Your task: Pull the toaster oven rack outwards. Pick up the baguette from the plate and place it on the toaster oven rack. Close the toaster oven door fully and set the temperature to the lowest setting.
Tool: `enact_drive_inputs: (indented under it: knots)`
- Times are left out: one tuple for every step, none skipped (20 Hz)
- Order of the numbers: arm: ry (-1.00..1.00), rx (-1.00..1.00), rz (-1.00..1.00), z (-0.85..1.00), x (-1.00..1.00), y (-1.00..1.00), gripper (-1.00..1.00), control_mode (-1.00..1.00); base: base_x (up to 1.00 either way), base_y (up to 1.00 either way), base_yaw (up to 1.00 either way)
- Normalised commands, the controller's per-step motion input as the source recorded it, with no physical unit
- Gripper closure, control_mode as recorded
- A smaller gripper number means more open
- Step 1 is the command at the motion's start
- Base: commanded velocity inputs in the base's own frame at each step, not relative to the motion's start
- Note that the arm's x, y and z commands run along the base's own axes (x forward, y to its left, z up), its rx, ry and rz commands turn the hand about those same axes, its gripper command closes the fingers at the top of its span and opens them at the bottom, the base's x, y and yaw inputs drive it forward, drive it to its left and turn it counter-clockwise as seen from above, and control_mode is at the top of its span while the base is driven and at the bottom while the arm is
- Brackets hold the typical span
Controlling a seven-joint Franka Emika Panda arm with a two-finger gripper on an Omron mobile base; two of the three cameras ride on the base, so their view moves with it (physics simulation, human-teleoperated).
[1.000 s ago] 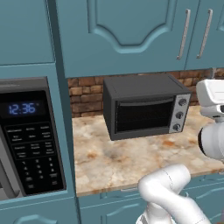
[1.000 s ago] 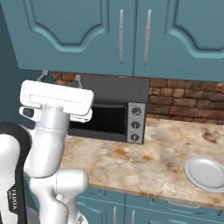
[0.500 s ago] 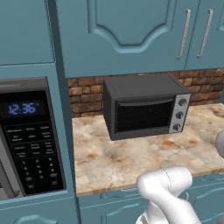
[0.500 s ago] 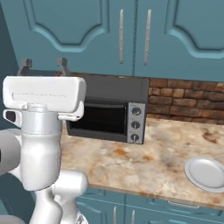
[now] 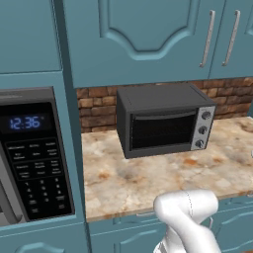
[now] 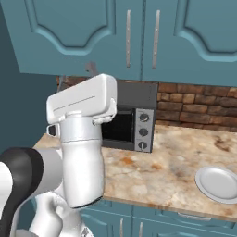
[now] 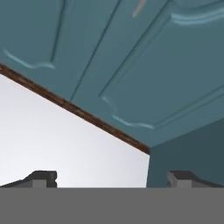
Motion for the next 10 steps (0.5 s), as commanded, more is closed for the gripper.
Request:
enact_drive_inputs:
  knots:
    - [0.14, -0.25, -0.09, -0.61, 0.00, -0.34, -1.00, -1.00, 0.00, 0.00, 0.00]
    - [0.07, -0.25, -0.09, -0.69, 0.00, -0.34, -1.00, -1.00, 0.00, 0.00, 0.00]
    - [0.05, -0.28, -0.09, -0.73, -0.02, -0.34, -1.00, -1.00, 0.00, 0.00, 0.00]
    - [0.01, -0.30, -0.09, -0.69, -0.07, -0.32, -1.00, -1.00, 0.00, 0.00, 0.00]
    - [0.00, -0.32, -0.08, -0.69, -0.06, -0.31, -1.00, -1.00, 0.00, 0.00, 0.00]
    - [0.00, -0.36, -0.06, -0.69, -0.09, -0.24, -1.00, -1.00, 0.00, 0.00, 0.00]
    - [0.00, -0.39, -0.05, -0.69, -0.04, -0.20, -1.00, -1.00, 0.00, 0.00, 0.00]
    - [0.00, -0.44, -0.03, -0.69, 0.00, -0.05, -1.00, -1.00, 0.00, 0.00, 0.00]
    - [0.00, -0.49, -0.01, -0.67, 0.00, 0.00, -1.00, -1.00, 0.00, 0.00, 0.00]
    - [0.05, -0.51, 0.00, -0.65, 0.00, 0.00, -1.00, -1.00, 0.00, 0.00, 0.00]
